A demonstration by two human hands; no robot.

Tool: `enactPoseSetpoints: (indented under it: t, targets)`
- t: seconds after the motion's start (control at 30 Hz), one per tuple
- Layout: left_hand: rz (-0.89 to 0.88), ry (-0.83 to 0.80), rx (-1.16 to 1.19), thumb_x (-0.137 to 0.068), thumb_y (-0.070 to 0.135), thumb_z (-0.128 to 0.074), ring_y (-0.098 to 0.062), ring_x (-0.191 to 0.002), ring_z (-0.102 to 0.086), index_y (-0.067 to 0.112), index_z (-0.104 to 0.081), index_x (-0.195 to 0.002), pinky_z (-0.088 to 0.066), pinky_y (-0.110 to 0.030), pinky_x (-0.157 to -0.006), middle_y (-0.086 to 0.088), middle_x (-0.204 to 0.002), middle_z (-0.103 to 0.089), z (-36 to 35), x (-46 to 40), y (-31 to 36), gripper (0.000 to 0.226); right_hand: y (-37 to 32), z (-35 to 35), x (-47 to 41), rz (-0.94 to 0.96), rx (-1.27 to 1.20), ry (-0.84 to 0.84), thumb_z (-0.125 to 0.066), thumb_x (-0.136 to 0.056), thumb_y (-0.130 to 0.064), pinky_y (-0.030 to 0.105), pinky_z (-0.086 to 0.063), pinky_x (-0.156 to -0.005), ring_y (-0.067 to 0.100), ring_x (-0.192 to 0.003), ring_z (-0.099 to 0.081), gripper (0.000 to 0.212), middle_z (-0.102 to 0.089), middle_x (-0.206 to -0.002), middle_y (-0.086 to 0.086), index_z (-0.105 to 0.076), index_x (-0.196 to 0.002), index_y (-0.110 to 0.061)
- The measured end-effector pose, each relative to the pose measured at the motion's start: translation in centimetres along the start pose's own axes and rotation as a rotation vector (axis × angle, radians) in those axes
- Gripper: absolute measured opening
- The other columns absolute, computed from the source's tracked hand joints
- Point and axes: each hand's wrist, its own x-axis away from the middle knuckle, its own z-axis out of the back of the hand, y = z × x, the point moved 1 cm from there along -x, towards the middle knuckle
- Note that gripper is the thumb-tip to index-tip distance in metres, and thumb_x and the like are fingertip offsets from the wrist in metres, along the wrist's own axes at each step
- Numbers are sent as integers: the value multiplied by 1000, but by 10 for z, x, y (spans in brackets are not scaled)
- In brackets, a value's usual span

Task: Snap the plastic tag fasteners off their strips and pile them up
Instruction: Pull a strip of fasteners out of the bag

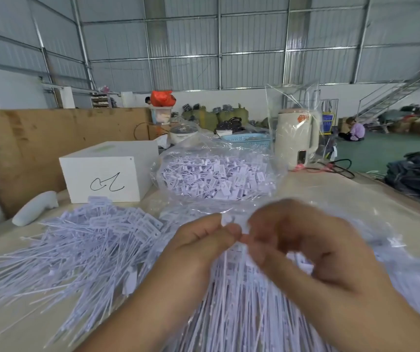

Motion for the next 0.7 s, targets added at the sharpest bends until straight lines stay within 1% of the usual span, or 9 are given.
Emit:
enactPoseSetpoints:
  t: [0.07, 0.13, 0.2, 0.27, 0.37, 0.47, 0.53, 0.6, 0.7]
  targets:
    - [-48, 21, -2, -76, 28, -62, -11, -93, -69, 19, -78, -84, -43, -30, -89, -2, -93, -76, 0, -1, 4, 21, 3, 9, -3, 61, 301, 130, -59, -87, -33, 19, -47, -67, 13, -89, -59, 20, -59, -98, -14, -61, -106, -29]
    - [-95, 32, 35, -76, 29, -62, -9, -97, -69, 25, -79, -86, -42, -28, -89, 0, -94, -76, 1, -1, 7, 20, 8, 13, -5, 78, 519, 98, -52, -89, -41, 16, -41, -82, 11, -106, -52, 32, -52, -113, -18, -57, -118, -27]
    - [-141, 26, 66, -77, 32, -63, -14, -102, -68, 21, -78, -92, -42, -32, -93, -4, -100, -75, 3, 1, 11, 24, 13, 13, -5, -22, 505, 21, -46, -90, -53, 8, -35, -89, 2, -113, -49, 37, -52, -115, -26, -55, -121, -37]
    - [-178, 3, 75, -77, 35, -63, -17, -108, -65, 19, -77, -95, -40, -37, -98, -6, -106, -73, 3, 3, 14, 28, 17, 13, -5, -98, 410, 3, -46, -90, -58, 8, -38, -82, -1, -102, -54, 29, -58, -108, -24, -57, -111, -41]
    - [-210, 5, 98, -77, 32, -69, -22, -114, -62, 19, -76, -99, -38, -42, -105, -10, -112, -70, 3, 2, 18, 26, 21, 17, -8, -150, 241, 18, -48, -88, -61, 28, -48, -78, 15, -87, -62, 34, -66, -97, -10, -63, -103, -34]
    - [-240, 28, 187, -70, 32, -67, -16, -102, -66, 20, -77, -99, -49, -29, -98, -4, -101, -72, 4, 1, 22, 33, 24, 21, -7, -168, 80, -22, -51, -81, -68, 53, -47, -81, 40, -84, -60, 55, -66, -96, -2, -62, -108, -21]
    - [-239, 31, 217, -69, 30, -66, -13, -96, -67, 18, -78, -96, -51, -22, -90, -2, -98, -72, 4, 1, 24, 31, 26, 23, -6, -171, -20, 4, -57, -76, -71, 59, -44, -84, 43, -88, -58, 61, -64, -93, 13, -60, -101, -16]
    - [-220, 64, 225, -72, 24, -65, -16, -95, -67, 15, -78, -92, -51, -26, -89, -5, -97, -72, 5, 1, 25, 26, 25, 24, -6, -134, -92, 24, -60, -75, -72, 56, -45, -81, 39, -85, -57, 64, -61, -87, 20, -59, -93, -11]
    - [-205, 242, 249, -72, 21, -64, -17, -84, -64, 15, -76, -76, -42, -36, -96, -4, -82, -69, 12, 1, 29, 14, 19, 20, -7, -54, -163, -5, -59, -83, -63, 28, -43, -68, 20, -73, -55, 51, -58, -76, 4, -60, -91, -13]
